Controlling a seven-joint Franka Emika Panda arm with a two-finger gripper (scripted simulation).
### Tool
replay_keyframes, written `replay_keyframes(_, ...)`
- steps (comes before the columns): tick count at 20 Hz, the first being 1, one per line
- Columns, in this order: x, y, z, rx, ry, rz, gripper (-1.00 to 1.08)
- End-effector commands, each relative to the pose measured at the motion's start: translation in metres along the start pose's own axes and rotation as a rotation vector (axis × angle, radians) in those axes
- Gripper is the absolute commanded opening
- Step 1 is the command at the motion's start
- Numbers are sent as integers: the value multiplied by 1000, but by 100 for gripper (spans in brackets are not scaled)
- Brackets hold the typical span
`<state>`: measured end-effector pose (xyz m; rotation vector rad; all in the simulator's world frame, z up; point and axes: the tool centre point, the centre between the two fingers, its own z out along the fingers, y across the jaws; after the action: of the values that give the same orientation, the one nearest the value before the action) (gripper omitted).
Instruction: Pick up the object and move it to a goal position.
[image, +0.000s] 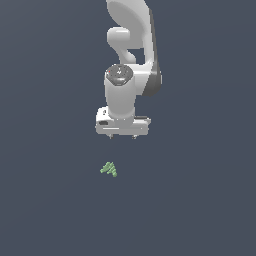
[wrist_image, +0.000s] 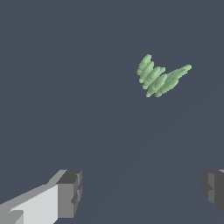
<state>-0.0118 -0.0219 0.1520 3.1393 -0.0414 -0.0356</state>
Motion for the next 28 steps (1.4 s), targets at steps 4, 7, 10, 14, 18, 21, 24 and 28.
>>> replay_keyframes(4,0,-5,-2,-1,0,-16,100)
replay_keyframes(7,-1,-18,-7,-3,-1,-55,100)
replay_keyframes(10,-2,-26,-10,-5,-2,-75,100)
replay_keyframes(14,-2,-26,-10,-5,-2,-74,100)
replay_keyframes(18,0,-25,-9,-5,-2,-92,100)
replay_keyframes(21,2,-24,-8,-6,-2,-120,100)
replay_keyframes(24,6,-22,-6,-7,-2,-159,100)
replay_keyframes(28,12,-18,-3,-9,-2,-228,100)
